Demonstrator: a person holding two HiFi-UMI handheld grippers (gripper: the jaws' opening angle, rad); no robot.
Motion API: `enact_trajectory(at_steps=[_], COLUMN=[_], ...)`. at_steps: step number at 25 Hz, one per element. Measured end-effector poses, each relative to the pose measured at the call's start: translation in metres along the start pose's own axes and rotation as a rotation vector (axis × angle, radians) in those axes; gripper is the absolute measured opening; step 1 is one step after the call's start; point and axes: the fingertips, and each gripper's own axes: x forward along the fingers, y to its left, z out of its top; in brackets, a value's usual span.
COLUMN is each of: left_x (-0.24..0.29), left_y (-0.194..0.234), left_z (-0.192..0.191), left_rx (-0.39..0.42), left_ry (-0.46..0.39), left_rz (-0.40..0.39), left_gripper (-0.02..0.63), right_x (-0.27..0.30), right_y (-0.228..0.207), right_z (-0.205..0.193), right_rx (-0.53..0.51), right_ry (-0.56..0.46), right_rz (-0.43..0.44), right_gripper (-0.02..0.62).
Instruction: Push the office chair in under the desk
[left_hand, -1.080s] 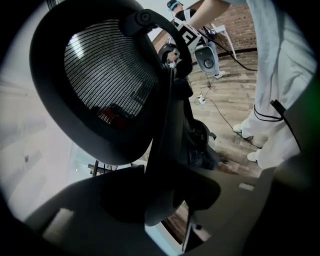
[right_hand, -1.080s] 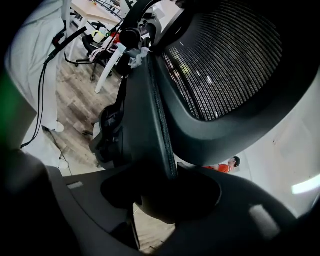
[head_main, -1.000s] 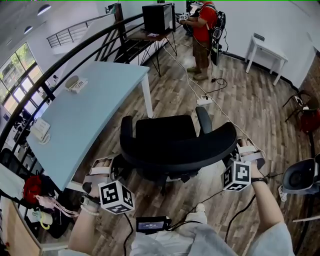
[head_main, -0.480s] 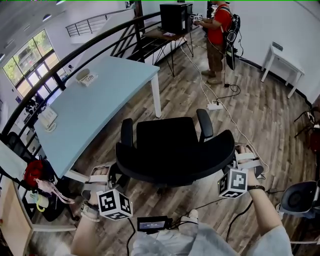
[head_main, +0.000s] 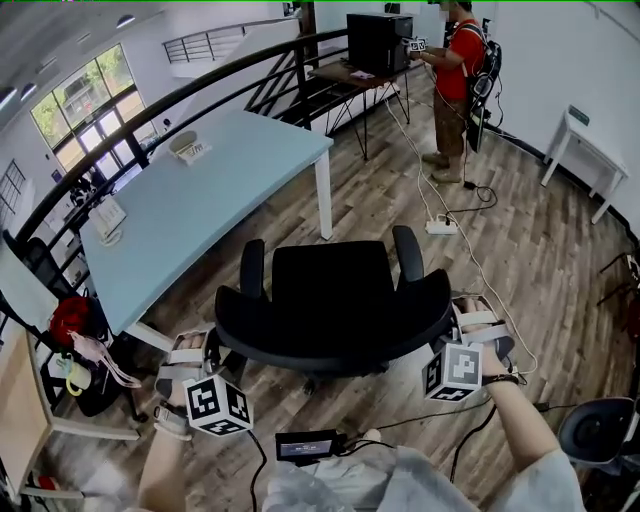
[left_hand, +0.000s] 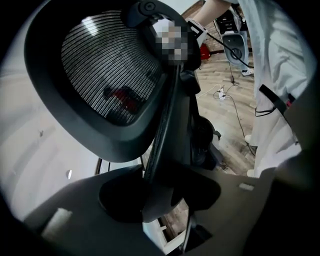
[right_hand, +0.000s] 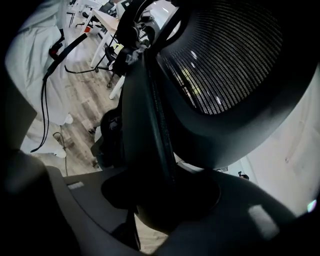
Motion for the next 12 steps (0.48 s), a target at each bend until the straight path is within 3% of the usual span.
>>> enact_trajectory(at_steps=[12], left_x=[0.002], left_y=[-0.001], left_z=[0.003], left_rx=[-0.046], left_ry=[0.101], left_rz=[0.037], left_gripper=[0.192], right_x=[0.014], right_y=[0.003], right_z=[-0.001], right_rx=[-0.024], right_ry=[-0.110], right_rz=[0.091], right_gripper=[0.158])
